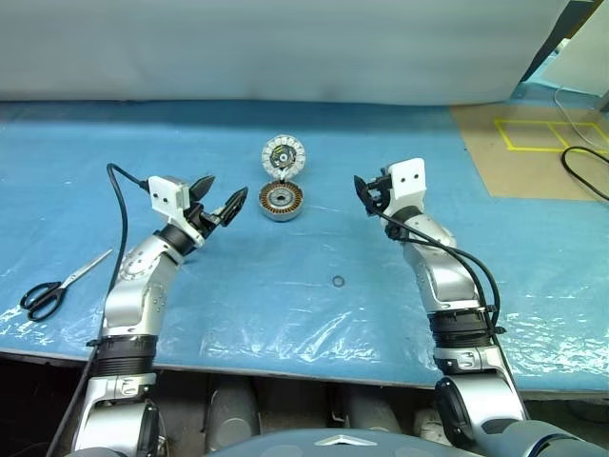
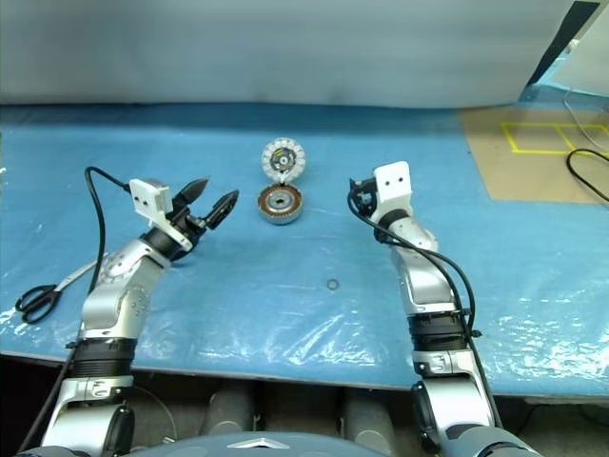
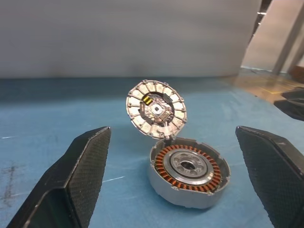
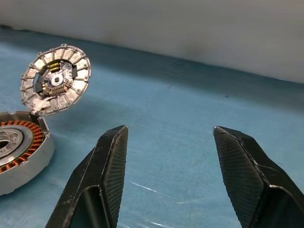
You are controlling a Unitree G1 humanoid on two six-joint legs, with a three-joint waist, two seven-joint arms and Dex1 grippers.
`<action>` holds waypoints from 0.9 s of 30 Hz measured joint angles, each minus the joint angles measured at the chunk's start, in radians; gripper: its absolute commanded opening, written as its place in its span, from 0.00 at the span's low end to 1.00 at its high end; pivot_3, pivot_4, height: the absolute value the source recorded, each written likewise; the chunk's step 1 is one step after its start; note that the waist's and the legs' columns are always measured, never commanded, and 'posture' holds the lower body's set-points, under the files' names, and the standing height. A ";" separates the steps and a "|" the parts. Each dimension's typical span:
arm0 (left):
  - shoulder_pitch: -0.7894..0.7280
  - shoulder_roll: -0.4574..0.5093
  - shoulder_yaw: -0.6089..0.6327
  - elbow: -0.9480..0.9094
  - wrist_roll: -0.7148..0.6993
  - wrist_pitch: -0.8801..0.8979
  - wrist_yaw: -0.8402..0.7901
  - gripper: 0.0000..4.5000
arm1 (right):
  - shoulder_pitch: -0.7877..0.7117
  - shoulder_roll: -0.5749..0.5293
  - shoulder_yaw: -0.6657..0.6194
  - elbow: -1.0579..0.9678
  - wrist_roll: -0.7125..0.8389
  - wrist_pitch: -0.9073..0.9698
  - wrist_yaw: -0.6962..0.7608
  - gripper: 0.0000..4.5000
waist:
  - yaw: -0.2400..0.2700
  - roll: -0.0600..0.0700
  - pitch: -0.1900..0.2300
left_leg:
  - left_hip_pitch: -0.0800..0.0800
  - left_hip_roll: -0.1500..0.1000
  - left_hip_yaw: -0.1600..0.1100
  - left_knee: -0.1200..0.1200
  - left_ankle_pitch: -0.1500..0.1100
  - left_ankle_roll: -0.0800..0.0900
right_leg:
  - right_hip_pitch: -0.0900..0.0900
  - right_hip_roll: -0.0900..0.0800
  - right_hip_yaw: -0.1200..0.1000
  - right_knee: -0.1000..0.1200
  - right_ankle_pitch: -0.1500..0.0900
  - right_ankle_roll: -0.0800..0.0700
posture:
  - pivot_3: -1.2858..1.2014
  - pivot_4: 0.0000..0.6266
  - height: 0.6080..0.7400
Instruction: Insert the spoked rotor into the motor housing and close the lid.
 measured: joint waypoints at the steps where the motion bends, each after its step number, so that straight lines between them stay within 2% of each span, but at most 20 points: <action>1: 0.000 0.020 -0.002 0.000 -0.006 0.012 -0.028 0.99 | 0.000 -0.004 0.000 0.001 0.007 -0.001 0.015 0.66 | 0.000 0.000 0.000 | 0.000 0.000 0.000 0.000 0.000 0.000 | 0.000 0.000 0.000 0.000 0.000 0.000 | 0.52 0.24 1.00; 6: 0.000 0.138 -0.009 0.000 -0.043 0.087 -0.187 0.99 | -0.009 -0.073 0.009 0.009 0.063 -0.001 0.175 0.66 | 0.000 0.000 0.000 | 0.000 0.000 0.000 0.000 0.000 0.000 | 0.000 0.000 0.000 0.000 0.000 0.000 | 0.52 0.24 1.00; 15: -0.030 0.224 -0.042 0.004 -0.063 0.180 -0.337 0.99 | -0.050 -0.228 0.091 0.020 0.113 -0.018 0.512 0.66 | 0.002 0.001 0.000 | 0.001 0.001 0.001 0.001 0.000 0.000 | 0.000 0.000 0.000 0.002 -0.001 -0.002 | 0.52 0.24 1.00; 27: -0.031 0.230 -0.064 -0.018 -0.060 0.223 -0.377 0.99 | -0.068 -0.258 0.176 0.024 0.099 -0.043 0.644 0.66 | 0.003 0.001 0.000 | 0.001 0.001 0.002 0.001 0.000 0.001 | 0.000 0.000 0.000 0.002 -0.002 -0.004 | 0.52 0.24 1.00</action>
